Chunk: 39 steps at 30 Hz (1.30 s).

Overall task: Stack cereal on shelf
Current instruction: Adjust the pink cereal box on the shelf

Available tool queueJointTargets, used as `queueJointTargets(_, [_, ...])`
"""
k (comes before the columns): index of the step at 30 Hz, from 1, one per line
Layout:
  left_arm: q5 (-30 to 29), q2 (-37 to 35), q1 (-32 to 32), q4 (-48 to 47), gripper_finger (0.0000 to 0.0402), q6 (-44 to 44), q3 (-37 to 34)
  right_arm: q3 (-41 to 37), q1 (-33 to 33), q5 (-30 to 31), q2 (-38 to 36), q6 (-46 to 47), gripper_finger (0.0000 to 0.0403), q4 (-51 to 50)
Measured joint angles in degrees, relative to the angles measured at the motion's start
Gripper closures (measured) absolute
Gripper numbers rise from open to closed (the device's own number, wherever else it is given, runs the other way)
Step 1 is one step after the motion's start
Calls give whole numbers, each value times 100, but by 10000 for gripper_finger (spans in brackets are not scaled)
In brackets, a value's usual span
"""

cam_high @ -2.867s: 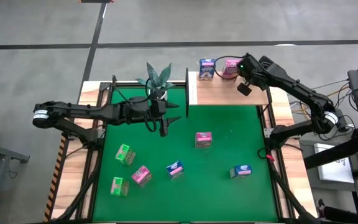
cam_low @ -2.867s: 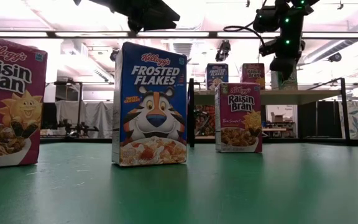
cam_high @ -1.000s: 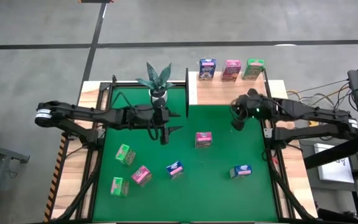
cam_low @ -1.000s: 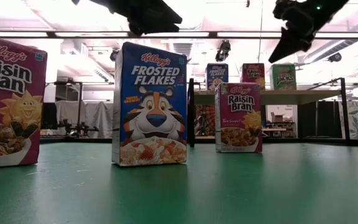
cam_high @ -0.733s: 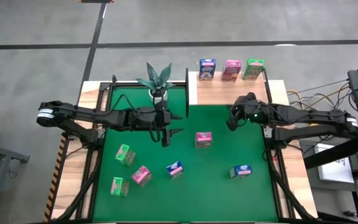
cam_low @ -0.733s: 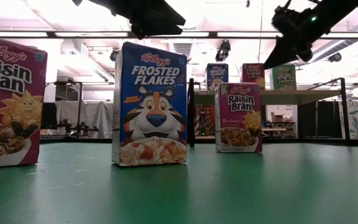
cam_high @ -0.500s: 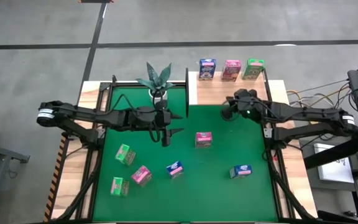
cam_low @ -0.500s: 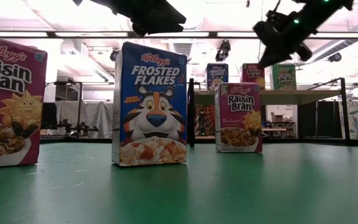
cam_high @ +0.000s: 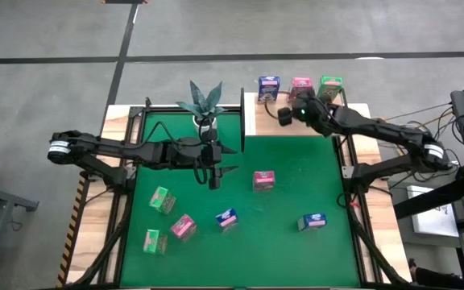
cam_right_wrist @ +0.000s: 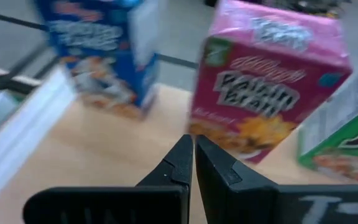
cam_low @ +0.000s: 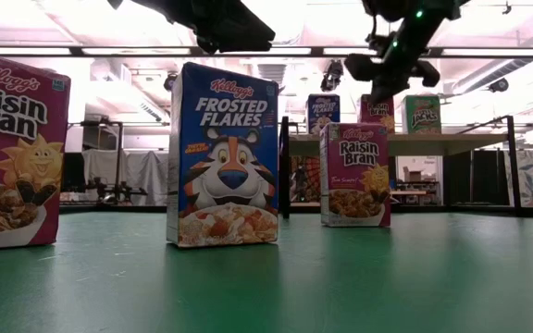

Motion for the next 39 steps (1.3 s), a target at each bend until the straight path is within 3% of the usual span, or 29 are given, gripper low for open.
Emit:
queueJointTargets(10, [0,0,0,4,198,79,2,-44,-560,-303,390,-9,394,65])
queueJointTargets(39, [0,-7,0,35,198,85,4,-313,-725,-75,425,-527,394,659])
